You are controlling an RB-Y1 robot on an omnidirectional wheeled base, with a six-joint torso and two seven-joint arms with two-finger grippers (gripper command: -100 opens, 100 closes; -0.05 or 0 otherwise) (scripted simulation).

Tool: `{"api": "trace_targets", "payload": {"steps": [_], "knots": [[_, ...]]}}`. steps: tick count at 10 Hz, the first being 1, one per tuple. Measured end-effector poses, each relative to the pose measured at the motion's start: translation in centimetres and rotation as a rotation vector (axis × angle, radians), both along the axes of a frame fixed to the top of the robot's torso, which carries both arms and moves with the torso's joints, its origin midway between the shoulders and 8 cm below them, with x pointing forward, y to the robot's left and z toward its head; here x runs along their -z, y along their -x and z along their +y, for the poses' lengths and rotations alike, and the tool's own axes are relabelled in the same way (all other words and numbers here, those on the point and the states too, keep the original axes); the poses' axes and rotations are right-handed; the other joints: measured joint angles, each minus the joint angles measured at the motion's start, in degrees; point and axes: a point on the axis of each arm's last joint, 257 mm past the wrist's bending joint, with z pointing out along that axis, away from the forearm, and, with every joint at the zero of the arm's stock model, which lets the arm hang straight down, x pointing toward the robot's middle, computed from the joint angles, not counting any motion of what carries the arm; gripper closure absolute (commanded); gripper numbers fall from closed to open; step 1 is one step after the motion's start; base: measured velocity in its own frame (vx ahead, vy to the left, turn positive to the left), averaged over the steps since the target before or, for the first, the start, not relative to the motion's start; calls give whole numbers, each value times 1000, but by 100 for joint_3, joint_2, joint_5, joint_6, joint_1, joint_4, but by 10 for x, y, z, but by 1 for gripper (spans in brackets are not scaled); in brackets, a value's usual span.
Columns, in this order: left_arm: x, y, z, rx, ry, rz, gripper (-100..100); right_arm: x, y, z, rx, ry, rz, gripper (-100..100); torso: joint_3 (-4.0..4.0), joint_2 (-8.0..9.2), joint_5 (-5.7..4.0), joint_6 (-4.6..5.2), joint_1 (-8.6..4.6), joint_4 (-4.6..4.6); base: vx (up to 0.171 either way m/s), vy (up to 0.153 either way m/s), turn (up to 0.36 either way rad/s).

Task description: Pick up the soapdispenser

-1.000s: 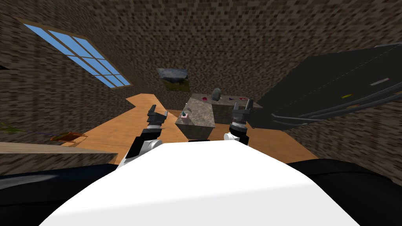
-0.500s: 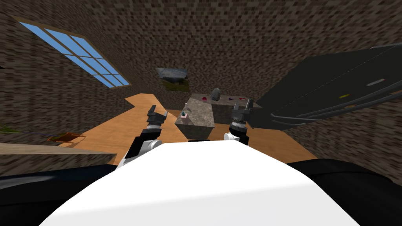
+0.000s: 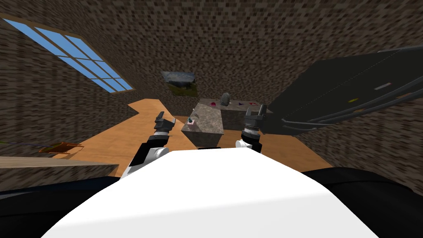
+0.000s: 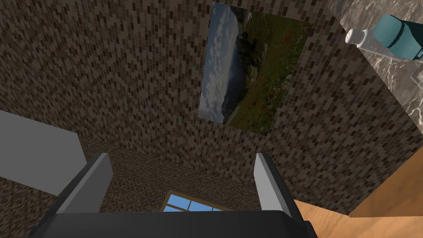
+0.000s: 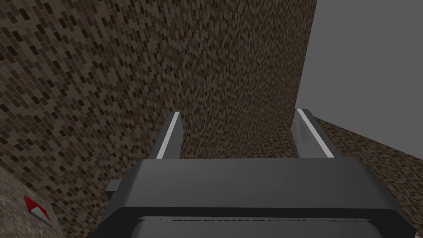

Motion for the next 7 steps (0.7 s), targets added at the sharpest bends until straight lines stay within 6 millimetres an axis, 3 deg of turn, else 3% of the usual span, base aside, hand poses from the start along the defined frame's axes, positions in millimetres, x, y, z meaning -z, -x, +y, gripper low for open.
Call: {"api": "trace_targets", "payload": {"steps": [7], "knots": [[25,-2,22,-51,43,117,-100,0,0,0,0,0,0,0,0,0,-1,0,-4,0,5,-57,-44]]}}
